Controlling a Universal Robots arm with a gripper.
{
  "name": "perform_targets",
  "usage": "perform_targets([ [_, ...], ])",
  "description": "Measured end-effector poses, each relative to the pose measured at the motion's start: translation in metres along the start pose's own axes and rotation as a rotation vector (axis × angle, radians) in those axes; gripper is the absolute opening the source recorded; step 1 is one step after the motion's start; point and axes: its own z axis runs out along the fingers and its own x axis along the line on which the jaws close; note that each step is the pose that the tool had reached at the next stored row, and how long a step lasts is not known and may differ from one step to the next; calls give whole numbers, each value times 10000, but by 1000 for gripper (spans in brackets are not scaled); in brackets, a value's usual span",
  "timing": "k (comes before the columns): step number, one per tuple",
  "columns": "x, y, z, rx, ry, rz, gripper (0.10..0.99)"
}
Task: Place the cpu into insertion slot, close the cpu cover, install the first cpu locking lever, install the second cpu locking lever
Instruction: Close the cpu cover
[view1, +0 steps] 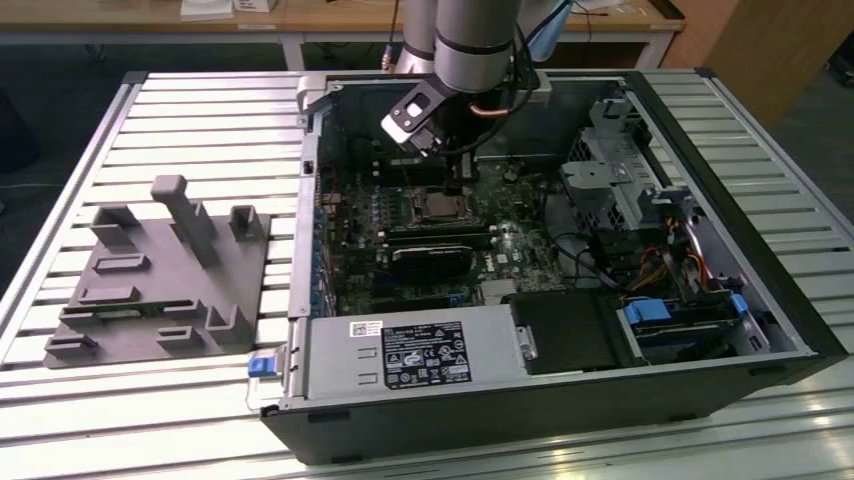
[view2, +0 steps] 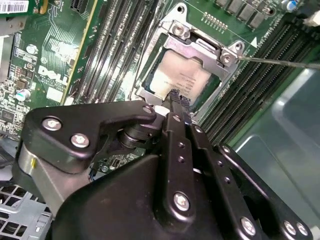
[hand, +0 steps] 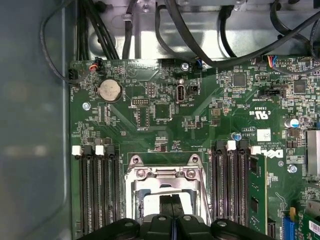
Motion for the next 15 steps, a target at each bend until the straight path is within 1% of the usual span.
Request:
perform_targets([
  [8, -16, -62, 41, -230, 56, -168, 106],
  [11, -18, -104, 50, -262, 85, -227, 106],
  [13, -19, -141, 52, -268, 87, -238, 106],
  [15, -20, -163, 52, -270, 86, -242, 106],
])
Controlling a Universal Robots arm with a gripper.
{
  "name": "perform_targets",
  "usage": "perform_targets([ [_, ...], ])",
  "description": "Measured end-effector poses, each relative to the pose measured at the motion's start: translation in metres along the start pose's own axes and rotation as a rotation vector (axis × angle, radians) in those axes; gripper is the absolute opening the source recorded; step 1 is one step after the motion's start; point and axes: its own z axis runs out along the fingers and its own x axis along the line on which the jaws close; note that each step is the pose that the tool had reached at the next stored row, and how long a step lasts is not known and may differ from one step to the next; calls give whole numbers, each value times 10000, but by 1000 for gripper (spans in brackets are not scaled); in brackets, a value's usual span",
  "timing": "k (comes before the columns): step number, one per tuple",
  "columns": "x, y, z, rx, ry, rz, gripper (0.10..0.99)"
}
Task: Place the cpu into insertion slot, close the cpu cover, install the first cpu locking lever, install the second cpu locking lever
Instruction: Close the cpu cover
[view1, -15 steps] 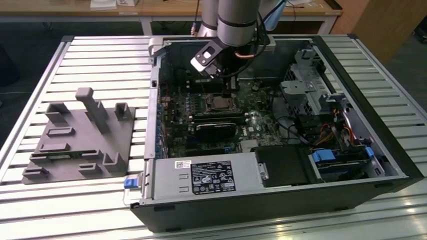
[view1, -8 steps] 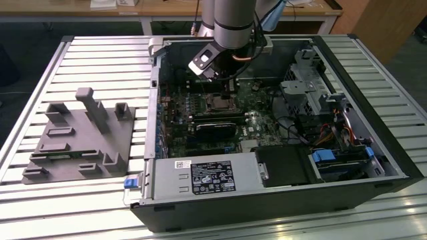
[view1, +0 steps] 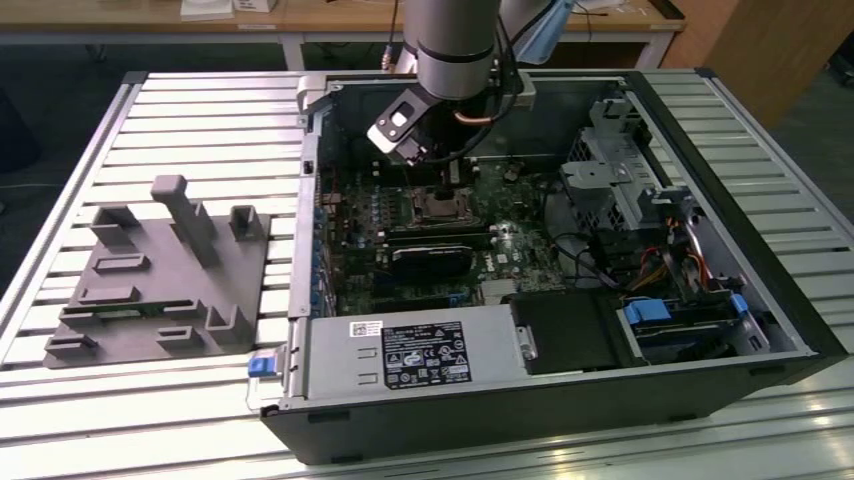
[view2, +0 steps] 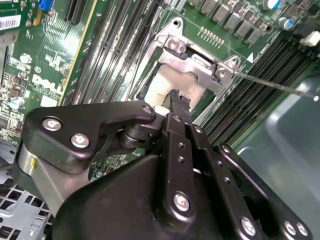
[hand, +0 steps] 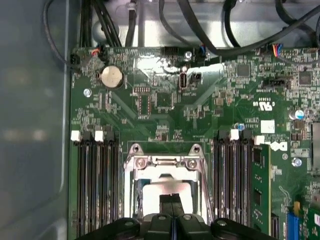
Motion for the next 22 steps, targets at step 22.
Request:
perform_targets([
  [22, 0, -9, 0, 56, 74, -2494, 106],
])
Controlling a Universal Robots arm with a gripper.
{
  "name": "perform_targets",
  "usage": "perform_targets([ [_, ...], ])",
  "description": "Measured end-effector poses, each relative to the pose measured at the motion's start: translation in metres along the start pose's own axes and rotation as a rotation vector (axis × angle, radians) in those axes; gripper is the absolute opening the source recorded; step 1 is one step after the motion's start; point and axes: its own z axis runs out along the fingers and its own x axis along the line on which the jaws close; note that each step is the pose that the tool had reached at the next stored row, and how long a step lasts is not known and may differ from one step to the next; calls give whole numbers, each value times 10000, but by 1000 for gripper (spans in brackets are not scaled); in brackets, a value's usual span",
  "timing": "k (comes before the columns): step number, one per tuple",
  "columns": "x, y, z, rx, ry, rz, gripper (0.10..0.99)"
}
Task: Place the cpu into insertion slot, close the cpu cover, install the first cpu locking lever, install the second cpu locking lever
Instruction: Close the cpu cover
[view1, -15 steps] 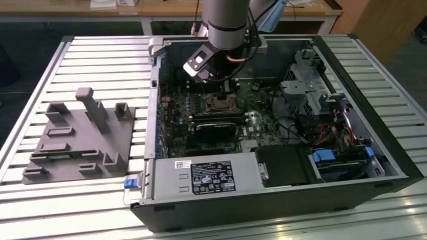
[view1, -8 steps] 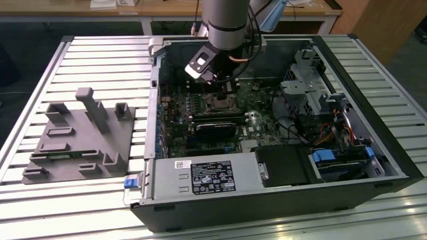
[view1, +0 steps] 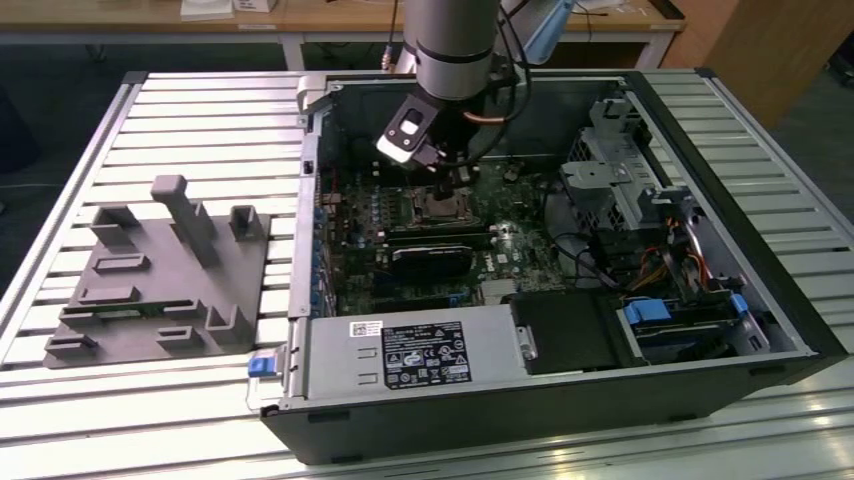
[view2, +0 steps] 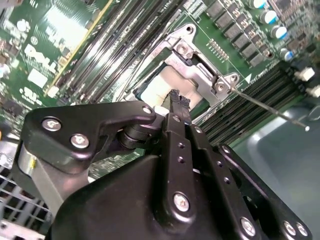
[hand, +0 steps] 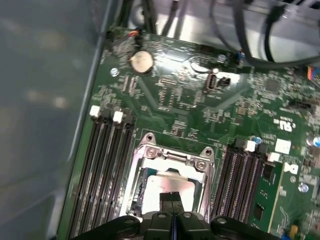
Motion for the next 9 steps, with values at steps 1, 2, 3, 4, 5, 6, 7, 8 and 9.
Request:
perform_targets([
  [1, 0, 0, 0, 4, 6, -180, 106],
  [2, 0, 0, 0, 8, 13, -376, 106],
  [3, 0, 0, 0, 12, 20, -557, 106],
  [4, 0, 0, 0, 16, 26, -735, 106],
  [5, 0, 0, 0, 20, 32, -921, 106],
  [6, 0, 0, 0, 24, 39, -1100, 106],
  [7, 0, 0, 1, 28, 46, -1280, 106],
  [8, 0, 0, 1, 32, 52, -1461, 106],
  [9, 0, 0, 1, 36, 58, -1640, 106],
])
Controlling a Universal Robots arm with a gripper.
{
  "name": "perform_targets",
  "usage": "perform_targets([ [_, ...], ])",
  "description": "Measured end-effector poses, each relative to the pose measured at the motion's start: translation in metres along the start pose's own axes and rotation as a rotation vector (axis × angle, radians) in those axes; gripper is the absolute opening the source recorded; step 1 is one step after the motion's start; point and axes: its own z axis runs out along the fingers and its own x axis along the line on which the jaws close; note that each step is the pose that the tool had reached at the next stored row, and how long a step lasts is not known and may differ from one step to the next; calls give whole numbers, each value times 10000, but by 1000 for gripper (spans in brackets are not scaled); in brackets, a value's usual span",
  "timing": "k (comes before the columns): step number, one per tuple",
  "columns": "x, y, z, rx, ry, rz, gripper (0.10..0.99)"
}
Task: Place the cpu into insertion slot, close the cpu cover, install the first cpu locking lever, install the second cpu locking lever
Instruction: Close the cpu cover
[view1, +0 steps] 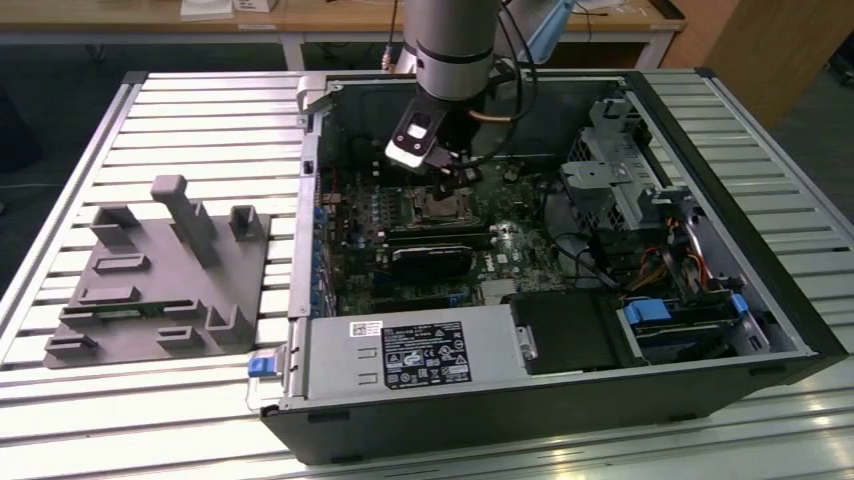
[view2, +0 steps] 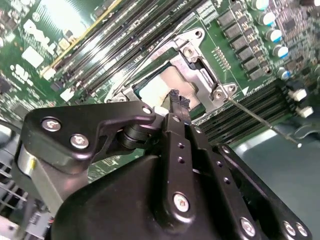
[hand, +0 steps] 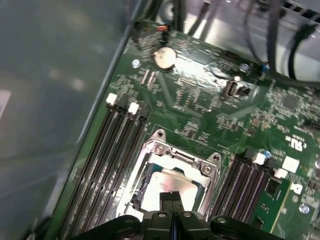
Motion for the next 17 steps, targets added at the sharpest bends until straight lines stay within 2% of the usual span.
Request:
perform_targets([
  [17, 0, 0, 3, 69, 110, -3099, 106],
])
